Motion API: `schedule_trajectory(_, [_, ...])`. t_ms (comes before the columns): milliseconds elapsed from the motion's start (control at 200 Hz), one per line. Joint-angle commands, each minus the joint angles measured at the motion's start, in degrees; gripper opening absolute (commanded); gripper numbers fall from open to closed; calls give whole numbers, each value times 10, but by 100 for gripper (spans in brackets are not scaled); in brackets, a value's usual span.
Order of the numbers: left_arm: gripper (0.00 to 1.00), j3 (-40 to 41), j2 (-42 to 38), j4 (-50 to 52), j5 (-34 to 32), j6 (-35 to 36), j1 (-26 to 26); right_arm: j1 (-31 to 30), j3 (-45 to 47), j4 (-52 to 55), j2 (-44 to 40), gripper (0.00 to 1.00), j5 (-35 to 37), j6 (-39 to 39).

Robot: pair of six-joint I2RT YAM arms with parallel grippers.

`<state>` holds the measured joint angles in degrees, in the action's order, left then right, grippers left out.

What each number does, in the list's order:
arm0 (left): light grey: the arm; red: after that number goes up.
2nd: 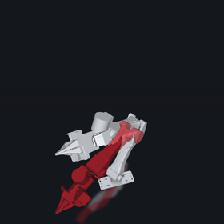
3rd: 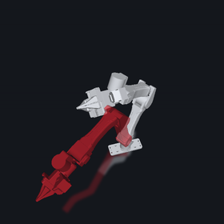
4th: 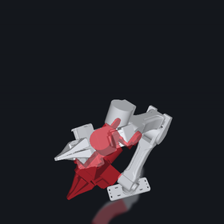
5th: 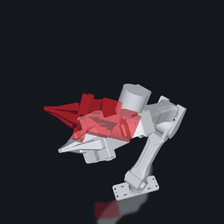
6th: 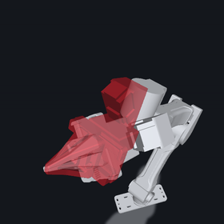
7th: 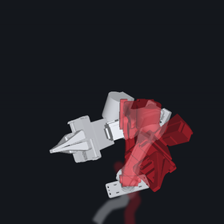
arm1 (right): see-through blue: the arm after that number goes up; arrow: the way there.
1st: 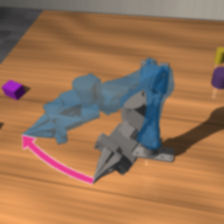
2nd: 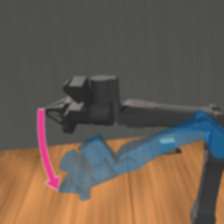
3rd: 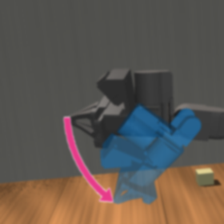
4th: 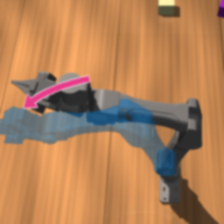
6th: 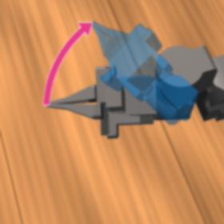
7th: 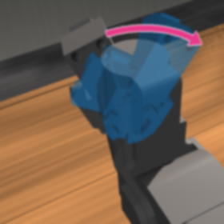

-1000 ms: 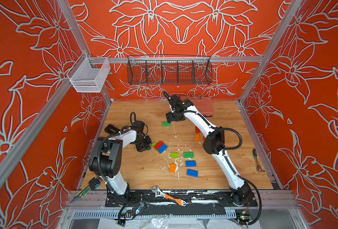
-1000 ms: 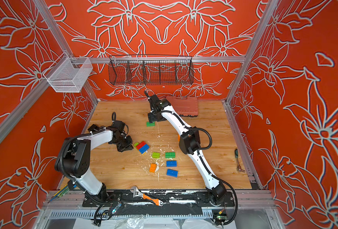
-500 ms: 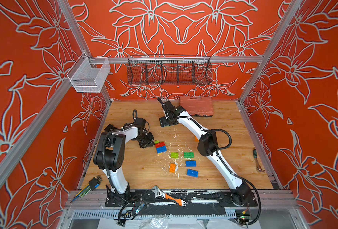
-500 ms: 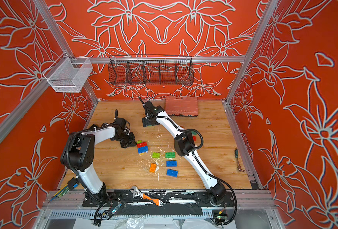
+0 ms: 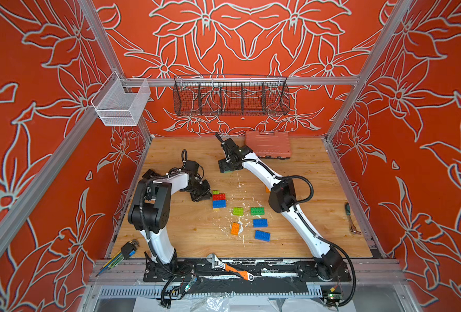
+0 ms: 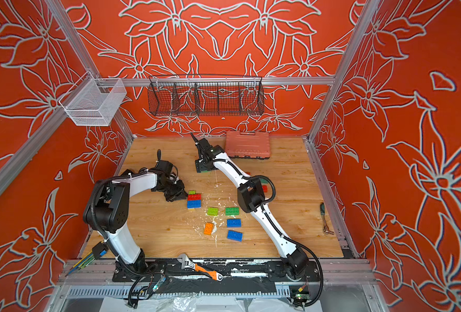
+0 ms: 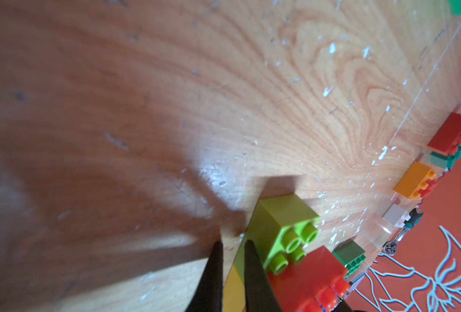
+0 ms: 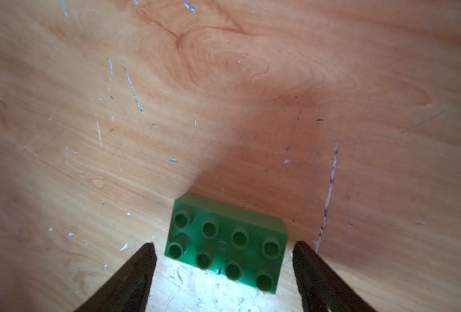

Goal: Assemble a rectangle with lego
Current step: Adjust the lego brick at the center of the board.

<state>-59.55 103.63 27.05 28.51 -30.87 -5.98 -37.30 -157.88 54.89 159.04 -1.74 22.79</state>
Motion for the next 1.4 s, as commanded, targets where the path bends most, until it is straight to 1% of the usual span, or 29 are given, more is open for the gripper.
schedule_trajectory(0, [16,22,14,10,-7,4,-3,-2,-19,-4,16,81,27,4])
schedule_trajectory(75, [16,24,13,9,-6,3,-3,-3,-20,-7,19,79,33,7])
schedule_trajectory(145, [16,27,11,8,-6,3,-4,-2,-19,-10,20,72,38,7])
schedule_trajectory(230, [17,29,9,9,-8,3,-4,-4,-19,-8,21,69,52,-1])
schedule_trajectory(360, [18,33,4,11,-13,3,-3,-5,-16,6,19,61,59,-12])
schedule_trajectory(581, [18,39,-5,16,-20,4,-3,-6,42,36,-15,60,60,-61])
schedule_trajectory(716, [19,47,-13,17,-23,4,-3,-5,79,68,-37,61,44,-99])
schedule_trajectory(796, [19,51,-20,18,-27,3,-4,-3,102,84,-56,61,44,-104])
schedule_trajectory(871, [19,54,-24,19,-27,3,-4,-2,126,79,-78,60,30,-108])
schedule_trajectory(901, [19,55,-27,19,-28,3,-4,-2,131,78,-85,61,21,-108])
schedule_trajectory(981, [19,59,-31,19,-29,4,-4,-2,126,88,-92,69,6,-112])
schedule_trajectory(1036, [20,60,-33,19,-29,3,-3,-2,118,97,-91,72,-7,-119])
schedule_trajectory(1186, [20,59,-30,19,-19,7,-3,2,111,111,-88,84,-29,-124])
schedule_trajectory(1336, [19,68,-45,18,-25,-1,-12,2,113,99,-103,88,-36,-98])
schedule_trajectory(1366, [19,70,-48,17,-24,-3,-14,2,113,96,-106,91,-34,-92])
schedule_trajectory(1396, [19,72,-50,18,-22,-4,-15,2,112,96,-107,92,-27,-85])
